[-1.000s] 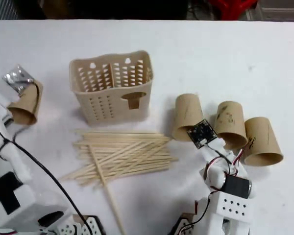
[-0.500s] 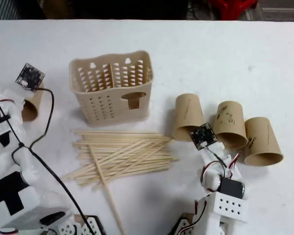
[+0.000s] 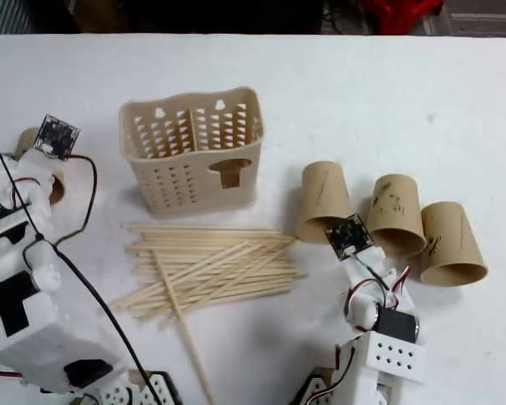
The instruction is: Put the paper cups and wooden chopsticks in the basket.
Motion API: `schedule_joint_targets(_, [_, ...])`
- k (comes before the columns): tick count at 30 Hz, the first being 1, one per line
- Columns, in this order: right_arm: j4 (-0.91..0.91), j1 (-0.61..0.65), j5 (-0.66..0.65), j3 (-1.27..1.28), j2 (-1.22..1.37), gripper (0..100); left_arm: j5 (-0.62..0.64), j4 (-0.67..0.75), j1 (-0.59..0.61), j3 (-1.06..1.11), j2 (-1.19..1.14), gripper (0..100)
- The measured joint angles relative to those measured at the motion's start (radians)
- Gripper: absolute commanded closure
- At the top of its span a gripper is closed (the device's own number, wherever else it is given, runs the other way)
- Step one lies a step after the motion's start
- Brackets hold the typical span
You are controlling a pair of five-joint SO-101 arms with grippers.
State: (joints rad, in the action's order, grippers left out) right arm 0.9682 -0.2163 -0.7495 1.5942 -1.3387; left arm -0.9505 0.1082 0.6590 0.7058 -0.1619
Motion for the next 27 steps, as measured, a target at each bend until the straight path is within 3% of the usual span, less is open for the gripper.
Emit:
schedule_joint_targets(11, [0.000,0.000,0.000,0.002,0.000,88.7,0.021,-0.258,0.000,-0.005,0.061,98])
schedule_joint_targets(22, [0.000,0.000,0.000,0.002,0.000,88.7,0.215,-0.838,0.000,-0.009,0.566,98])
schedule_joint_targets(27, [0.000,0.000,0.000,0.005,0.000,92.3,0.341,-1.111,-0.012,-0.166,0.824,98])
